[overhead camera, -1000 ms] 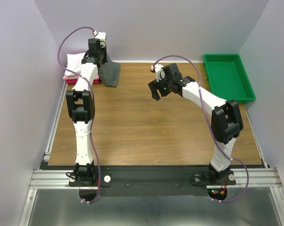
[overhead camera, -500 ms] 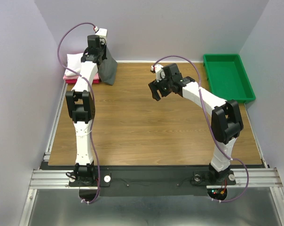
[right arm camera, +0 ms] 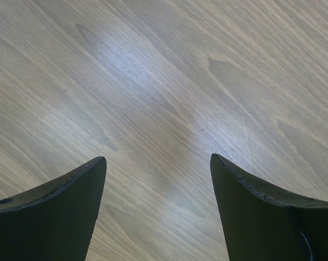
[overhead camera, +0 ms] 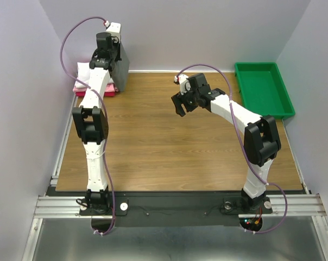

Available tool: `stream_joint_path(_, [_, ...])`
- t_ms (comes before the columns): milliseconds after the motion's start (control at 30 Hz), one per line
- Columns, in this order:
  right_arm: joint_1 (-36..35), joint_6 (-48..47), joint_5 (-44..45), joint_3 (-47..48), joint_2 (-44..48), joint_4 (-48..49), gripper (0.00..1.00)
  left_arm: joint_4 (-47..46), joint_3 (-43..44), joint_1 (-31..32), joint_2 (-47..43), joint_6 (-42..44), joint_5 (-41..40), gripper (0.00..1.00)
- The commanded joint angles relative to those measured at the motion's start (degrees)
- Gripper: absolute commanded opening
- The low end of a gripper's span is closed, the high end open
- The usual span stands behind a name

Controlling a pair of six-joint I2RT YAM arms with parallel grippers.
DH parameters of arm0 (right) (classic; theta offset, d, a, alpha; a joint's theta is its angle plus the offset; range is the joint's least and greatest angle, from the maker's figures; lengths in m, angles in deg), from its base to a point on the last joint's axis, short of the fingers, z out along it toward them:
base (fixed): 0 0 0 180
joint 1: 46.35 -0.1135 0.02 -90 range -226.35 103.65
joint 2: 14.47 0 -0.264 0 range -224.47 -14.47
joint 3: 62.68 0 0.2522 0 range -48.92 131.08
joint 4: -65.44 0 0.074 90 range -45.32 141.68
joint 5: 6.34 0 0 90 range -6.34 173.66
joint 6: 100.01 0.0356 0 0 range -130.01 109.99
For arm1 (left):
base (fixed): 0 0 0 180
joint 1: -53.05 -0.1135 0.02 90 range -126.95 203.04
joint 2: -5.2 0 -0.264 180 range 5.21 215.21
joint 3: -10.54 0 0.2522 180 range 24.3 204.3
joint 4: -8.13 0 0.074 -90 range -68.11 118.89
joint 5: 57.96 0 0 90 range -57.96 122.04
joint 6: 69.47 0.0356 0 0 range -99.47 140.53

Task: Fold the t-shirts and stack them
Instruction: Neatly place the folded tshirt to the corner

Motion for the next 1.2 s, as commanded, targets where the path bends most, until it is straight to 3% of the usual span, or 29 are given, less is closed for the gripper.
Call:
stream_joint_path(0, [-0.42, -0.18, -0.92, 0.55, 2.00, 1.50, 0.83, -4.24, 5.27, 0.05, -7.00, 0.24, 0.37, 0.00])
stream_joint_path(800, [-0.43, 0.35, -1.10, 2.05, -0.10, 1.42, 0.83, -4.94, 3.87, -3.46, -4.98, 3.58, 1.86, 0.00])
stream_joint_path(1167, [-0.42, 0.97, -1.27, 3.28, -2.48, 1.15, 0.83, -6.96, 3.95, -10.05, -0.15, 7.70, 8.10, 0.00])
